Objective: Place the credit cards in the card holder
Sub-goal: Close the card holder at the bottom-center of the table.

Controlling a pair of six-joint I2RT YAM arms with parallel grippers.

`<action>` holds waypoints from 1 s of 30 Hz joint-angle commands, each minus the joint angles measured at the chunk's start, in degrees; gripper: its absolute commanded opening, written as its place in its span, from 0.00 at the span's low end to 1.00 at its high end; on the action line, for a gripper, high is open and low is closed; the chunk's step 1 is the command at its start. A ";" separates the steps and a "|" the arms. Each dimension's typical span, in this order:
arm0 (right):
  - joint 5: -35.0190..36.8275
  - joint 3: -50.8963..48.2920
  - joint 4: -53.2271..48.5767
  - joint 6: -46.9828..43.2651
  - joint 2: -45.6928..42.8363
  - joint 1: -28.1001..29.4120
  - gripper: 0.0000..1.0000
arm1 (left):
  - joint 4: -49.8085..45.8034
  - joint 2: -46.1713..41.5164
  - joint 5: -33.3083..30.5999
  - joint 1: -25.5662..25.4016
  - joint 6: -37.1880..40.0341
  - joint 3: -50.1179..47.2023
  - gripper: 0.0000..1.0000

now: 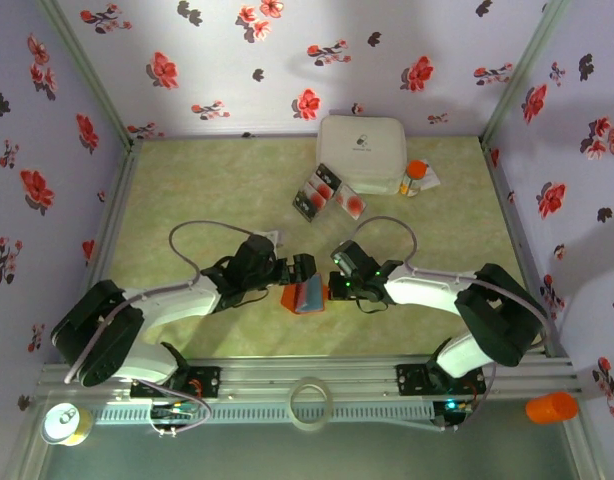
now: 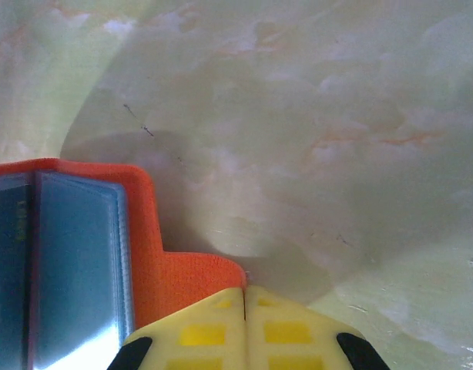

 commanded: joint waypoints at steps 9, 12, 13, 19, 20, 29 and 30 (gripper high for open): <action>-1.30 -0.38 1.59 1.63 1.31 -0.19 0.00 | 7.23 5.55 2.92 -4.13 -4.60 2.40 1.00; -1.39 -0.14 1.23 1.64 0.90 -0.20 0.00 | 9.09 7.18 2.75 -4.76 -5.63 2.05 1.00; -1.15 -0.05 0.79 1.56 0.58 -0.19 0.00 | 9.41 7.61 2.51 -5.06 -5.85 2.00 1.00; 0.67 -0.52 -3.54 0.80 -4.76 -1.78 0.32 | 8.76 8.82 -0.66 -5.82 -6.64 1.52 1.00; 0.72 -0.73 -4.23 0.69 -6.39 -2.21 0.33 | 8.41 8.91 -1.21 -5.80 -6.78 1.36 1.00; 1.42 -3.02 -9.67 0.38 -17.47 -4.09 0.33 | 2.92 6.51 -2.94 -5.82 -6.67 3.86 1.00; 1.59 -3.18 -10.27 0.31 -18.34 -4.22 0.33 | 1.51 5.74 -2.97 -5.82 -6.68 4.35 1.00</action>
